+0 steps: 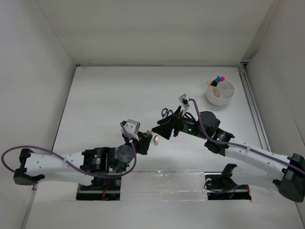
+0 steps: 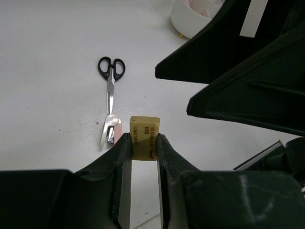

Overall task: Sort the stationery into containers
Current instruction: Place the stationery in the storage box.

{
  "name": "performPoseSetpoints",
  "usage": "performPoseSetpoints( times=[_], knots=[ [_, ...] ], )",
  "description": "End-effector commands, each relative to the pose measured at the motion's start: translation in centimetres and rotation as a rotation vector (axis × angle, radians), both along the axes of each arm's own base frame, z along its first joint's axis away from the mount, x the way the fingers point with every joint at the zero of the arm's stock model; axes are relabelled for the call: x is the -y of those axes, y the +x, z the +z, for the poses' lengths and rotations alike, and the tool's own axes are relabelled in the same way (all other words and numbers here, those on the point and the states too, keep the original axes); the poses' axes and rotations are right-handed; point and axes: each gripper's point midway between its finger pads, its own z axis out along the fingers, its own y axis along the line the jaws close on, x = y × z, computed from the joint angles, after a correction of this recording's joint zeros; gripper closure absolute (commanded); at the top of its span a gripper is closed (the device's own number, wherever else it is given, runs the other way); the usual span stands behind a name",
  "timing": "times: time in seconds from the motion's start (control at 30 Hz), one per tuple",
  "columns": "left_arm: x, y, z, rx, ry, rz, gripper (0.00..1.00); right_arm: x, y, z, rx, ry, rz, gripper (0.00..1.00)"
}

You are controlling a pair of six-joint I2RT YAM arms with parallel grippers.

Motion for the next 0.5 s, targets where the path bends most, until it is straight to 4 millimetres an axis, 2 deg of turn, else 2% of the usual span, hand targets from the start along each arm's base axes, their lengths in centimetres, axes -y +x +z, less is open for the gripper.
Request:
performPoseSetpoints(
  times=[0.0, 0.13, 0.17, 0.2, 0.27, 0.37, 0.4, 0.47],
  knots=[
    [1.1, 0.0, 0.7, 0.033, 0.018, -0.028, 1.0, -0.5, 0.6, 3.5, 0.05, 0.066, -0.05, 0.2],
    [1.8, -0.2, 0.0, 0.04, 0.061, -0.057, 1.0, -0.9, 1.1, 2.8, 0.022, 0.047, -0.086, 0.27],
    [2.1, -0.2, 0.4, 0.046, 0.057, -0.058, 1.0, -1.2, 1.2, 2.1, 0.008, 0.027, -0.091, 0.3],
    [2.1, -0.2, 0.4, 0.046, 0.057, -0.058, 1.0, -1.3, 0.9, 2.4, 0.006, 0.024, -0.091, 0.3],
    [2.3, -0.3, 0.6, 0.054, 0.059, -0.073, 1.0, -1.5, 1.0, 1.5, -0.007, -0.012, -0.105, 0.31],
    [2.1, -0.2, 1.0, 0.074, 0.067, -0.078, 1.0, -1.7, 1.0, 0.9, -0.018, -0.049, -0.107, 0.32],
    [2.0, -0.3, 1.2, 0.075, 0.058, -0.078, 1.0, -1.9, 0.6, 1.2, -0.017, -0.049, -0.096, 0.37],
    [1.8, -0.1, 1.0, 0.077, 0.069, -0.066, 1.0, -1.8, 0.6, 0.8, -0.012, -0.076, -0.096, 0.38]
  ],
)
